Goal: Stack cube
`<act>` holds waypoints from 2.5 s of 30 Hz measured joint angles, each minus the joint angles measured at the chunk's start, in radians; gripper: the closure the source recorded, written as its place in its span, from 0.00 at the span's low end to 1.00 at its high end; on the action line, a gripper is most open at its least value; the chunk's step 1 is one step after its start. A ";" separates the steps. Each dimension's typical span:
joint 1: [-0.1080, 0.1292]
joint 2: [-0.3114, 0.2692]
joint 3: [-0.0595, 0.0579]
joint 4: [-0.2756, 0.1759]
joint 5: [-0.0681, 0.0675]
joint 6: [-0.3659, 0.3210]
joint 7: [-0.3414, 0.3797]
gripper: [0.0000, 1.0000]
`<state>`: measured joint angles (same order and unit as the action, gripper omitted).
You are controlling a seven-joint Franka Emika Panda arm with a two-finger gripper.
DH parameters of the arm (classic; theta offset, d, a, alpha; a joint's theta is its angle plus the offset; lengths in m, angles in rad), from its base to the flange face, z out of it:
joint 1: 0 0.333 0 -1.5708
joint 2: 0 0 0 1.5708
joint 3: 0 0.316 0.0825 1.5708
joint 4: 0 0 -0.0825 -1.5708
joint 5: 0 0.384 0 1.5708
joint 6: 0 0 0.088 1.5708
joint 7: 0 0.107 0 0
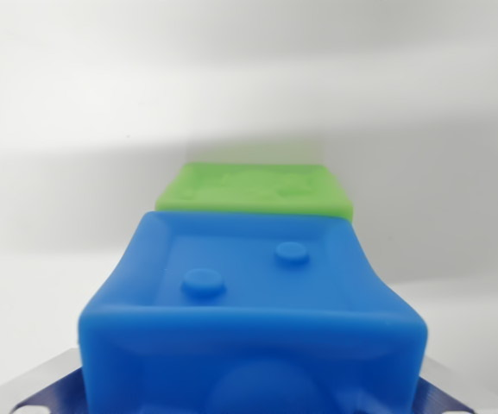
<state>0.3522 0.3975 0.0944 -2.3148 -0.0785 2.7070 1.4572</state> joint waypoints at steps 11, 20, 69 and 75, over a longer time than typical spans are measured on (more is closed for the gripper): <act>0.001 0.001 -0.001 0.000 0.000 0.001 0.000 0.00; 0.001 0.004 -0.002 0.001 0.000 0.002 0.000 0.00; -0.003 -0.174 0.009 -0.010 0.037 -0.158 -0.025 0.00; -0.003 -0.232 0.009 -0.006 0.049 -0.219 -0.033 0.00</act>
<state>0.3493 0.1652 0.1038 -2.3206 -0.0293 2.4881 1.4240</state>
